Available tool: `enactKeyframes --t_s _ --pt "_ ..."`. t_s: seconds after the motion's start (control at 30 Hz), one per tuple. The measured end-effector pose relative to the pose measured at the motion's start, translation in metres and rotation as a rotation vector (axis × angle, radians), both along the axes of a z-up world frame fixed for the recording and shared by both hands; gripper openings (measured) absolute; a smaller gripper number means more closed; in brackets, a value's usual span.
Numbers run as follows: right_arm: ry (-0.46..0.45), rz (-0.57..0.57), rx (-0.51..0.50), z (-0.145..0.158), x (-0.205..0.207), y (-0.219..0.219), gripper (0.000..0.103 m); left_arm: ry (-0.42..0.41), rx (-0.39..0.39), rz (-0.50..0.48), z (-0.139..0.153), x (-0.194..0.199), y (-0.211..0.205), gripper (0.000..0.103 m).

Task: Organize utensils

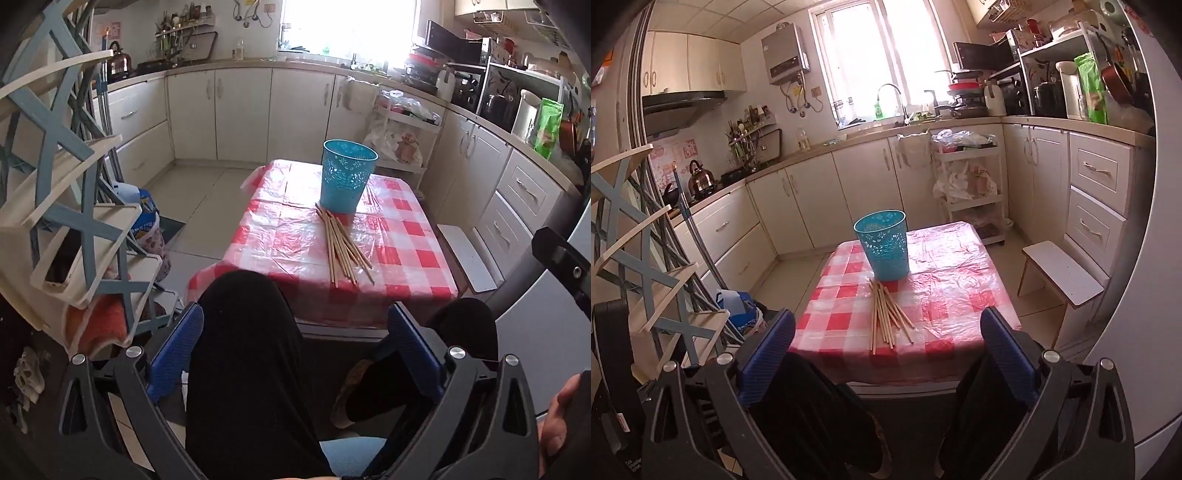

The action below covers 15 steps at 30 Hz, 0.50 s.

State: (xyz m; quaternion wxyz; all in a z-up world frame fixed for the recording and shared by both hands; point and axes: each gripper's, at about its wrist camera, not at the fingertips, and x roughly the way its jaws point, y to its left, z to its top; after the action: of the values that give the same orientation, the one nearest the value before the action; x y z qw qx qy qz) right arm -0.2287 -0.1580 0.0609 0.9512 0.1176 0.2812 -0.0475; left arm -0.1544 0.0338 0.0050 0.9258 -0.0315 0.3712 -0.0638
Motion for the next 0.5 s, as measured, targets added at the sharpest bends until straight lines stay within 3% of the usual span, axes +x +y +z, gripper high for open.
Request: enactKeyframes --t_s 0.3,0.5 --pt "-0.015 0.031 -0.026 0.004 -0.017 0.014 0.096 -0.023 0.002 0.050 0.010 -0.021 0.008 0.095" --pt "-0.005 0.030 -0.025 0.005 -0.019 0.012 0.096 -0.088 0.007 0.091 0.021 -0.025 0.015 0.095"
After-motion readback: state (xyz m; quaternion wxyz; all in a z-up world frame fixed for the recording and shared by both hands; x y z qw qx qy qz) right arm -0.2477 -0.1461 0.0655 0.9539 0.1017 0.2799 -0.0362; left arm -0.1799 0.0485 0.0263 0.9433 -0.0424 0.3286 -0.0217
